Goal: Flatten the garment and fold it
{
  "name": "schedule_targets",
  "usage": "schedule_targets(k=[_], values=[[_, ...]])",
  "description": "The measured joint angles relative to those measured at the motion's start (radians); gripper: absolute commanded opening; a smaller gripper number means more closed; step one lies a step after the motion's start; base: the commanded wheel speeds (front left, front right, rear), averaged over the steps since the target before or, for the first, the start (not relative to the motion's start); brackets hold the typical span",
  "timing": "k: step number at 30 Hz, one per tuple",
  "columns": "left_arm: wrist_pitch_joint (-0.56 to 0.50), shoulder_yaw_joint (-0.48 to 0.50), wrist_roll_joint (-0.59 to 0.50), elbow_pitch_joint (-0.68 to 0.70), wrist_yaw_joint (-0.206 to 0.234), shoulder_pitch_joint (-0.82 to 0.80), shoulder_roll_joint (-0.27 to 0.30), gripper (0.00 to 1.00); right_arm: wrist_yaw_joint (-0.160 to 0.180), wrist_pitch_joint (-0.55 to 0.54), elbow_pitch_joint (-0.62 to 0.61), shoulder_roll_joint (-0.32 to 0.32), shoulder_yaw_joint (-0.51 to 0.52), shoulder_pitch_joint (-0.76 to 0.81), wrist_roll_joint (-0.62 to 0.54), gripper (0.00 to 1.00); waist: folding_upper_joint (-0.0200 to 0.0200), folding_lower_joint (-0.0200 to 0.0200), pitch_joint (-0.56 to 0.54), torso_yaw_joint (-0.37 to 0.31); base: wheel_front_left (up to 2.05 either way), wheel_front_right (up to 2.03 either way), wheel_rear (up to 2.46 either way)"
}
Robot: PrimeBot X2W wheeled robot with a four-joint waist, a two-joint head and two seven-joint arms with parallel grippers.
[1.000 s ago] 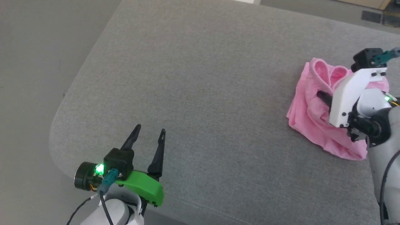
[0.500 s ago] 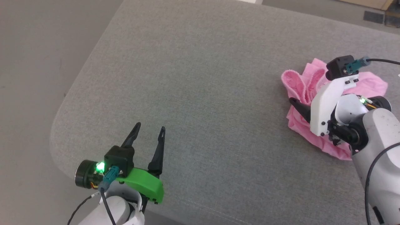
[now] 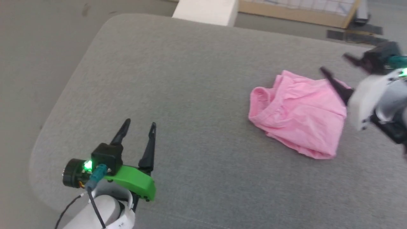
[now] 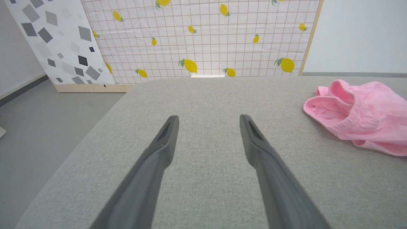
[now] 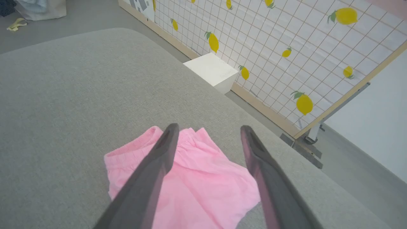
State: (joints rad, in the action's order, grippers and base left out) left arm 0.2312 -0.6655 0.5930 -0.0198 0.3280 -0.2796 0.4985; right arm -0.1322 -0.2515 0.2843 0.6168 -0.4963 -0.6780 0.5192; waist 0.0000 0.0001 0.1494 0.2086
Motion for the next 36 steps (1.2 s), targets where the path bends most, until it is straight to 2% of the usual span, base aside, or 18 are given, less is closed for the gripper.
schedule_targets(k=[5, 11, 15, 21, 27, 36], values=[[-0.003, 0.019, 0.009, 0.017, 0.009, 0.000, 0.020, 1.00, 0.000, 0.147, 0.020, 0.051, 0.080, 0.008, -0.050, 1.00, 0.0000, 0.0000, -0.023, -0.052, 0.00, 0.00, 0.00], [-0.010, 0.036, 0.018, 0.041, 0.023, 0.009, 0.045, 1.00, 0.000, 0.276, -0.003, 0.025, 0.261, 0.143, -0.098, 1.00, 0.0000, 0.0000, -0.043, -0.114, 0.00, 0.00, 0.00], [-0.010, 0.043, 0.025, 0.052, 0.030, 0.033, 0.058, 1.00, 0.000, 0.310, -0.085, -0.054, 0.382, 0.295, -0.143, 1.00, 0.0000, 0.0000, -0.054, -0.150, 0.00, 0.00, 0.00], [-0.010, 0.044, 0.027, 0.061, 0.034, 0.055, 0.068, 1.00, 0.000, 0.329, -0.250, -0.251, 0.531, 0.524, -0.228, 1.00, 0.0000, 0.0000, -0.065, -0.186, 0.00, 0.00, 0.00], [-0.004, 0.043, 0.029, 0.059, 0.034, 0.073, 0.072, 1.00, 0.000, 0.324, -0.357, -0.422, 0.606, 0.670, -0.314, 1.00, 0.0000, -0.0001, -0.066, -0.191, 0.00, 0.00, 0.00], [0.000, 0.022, 0.016, 0.040, 0.034, 0.085, 0.078, 1.00, 0.000, 0.286, -0.384, -0.473, 0.601, 0.722, -0.385, 1.00, 0.0000, 0.0000, -0.070, -0.187, 0.00, 0.00, 0.00]])
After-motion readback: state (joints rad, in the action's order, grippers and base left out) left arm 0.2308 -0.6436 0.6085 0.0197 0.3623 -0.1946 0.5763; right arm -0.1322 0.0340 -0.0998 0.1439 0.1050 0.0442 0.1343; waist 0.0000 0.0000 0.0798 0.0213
